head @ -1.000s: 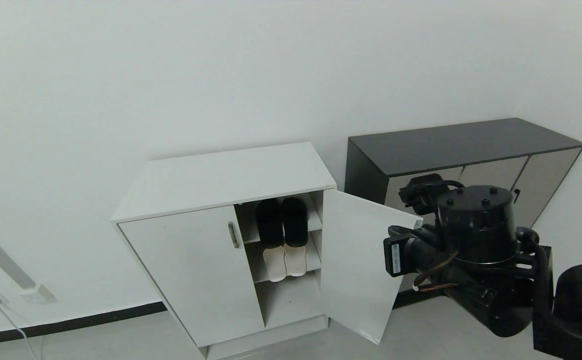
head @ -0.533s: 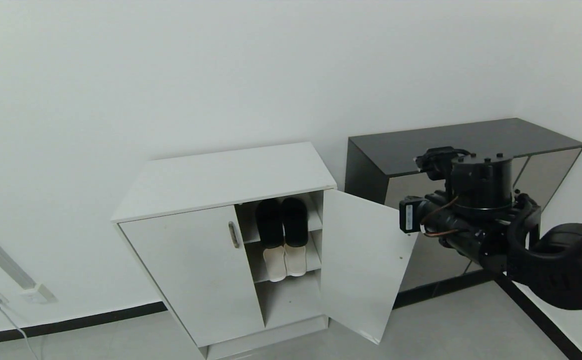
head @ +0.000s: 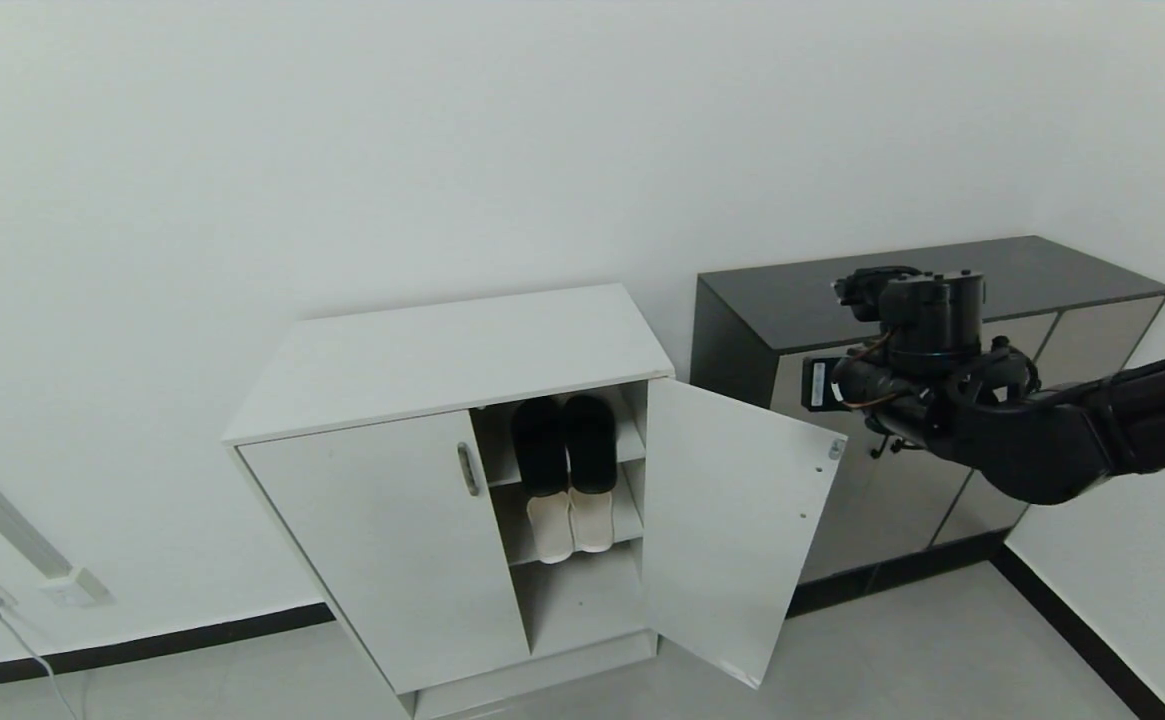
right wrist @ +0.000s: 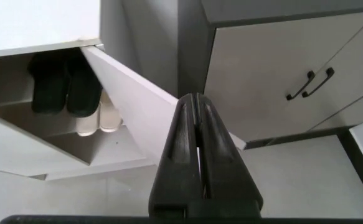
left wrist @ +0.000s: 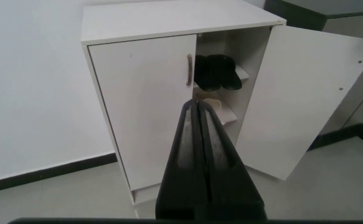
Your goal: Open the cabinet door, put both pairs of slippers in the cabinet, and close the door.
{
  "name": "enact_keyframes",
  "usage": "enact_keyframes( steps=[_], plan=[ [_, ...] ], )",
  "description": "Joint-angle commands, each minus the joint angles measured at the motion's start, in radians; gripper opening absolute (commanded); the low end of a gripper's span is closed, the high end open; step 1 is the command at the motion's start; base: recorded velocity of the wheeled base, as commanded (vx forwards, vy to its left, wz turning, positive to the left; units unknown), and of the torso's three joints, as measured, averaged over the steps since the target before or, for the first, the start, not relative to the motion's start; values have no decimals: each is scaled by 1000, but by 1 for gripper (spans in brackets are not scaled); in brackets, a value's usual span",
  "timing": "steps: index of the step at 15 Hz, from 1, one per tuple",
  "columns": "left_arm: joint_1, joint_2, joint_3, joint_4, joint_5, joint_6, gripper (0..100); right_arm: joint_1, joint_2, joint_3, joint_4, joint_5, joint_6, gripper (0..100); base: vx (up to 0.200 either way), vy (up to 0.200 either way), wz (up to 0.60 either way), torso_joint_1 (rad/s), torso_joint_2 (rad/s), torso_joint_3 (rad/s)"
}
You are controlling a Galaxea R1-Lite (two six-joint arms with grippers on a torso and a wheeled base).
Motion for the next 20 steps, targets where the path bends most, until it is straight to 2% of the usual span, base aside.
enact_keyframes(
  steps=[1, 5, 9, 20],
  plan=[
    [0, 1, 0, 0, 0, -2, 0, -30, 83, -46, -1, 7, 1, 0, 0, 0, 0, 0, 0, 0],
    [0, 1, 0, 0, 0, -2, 0, -64, 158, -92, -4, 37, 6, 0, 0, 0, 0, 0, 0, 0],
    [0, 1, 0, 0, 0, -2, 0, -107, 263, -191, -1, 63, 43, 0, 0, 0, 0, 0, 0, 0],
    [0, 1, 0, 0, 16, -7, 0, -113, 299, -204, 5, 72, 49, 0, 0, 0, 0, 0, 0, 0]
  ],
)
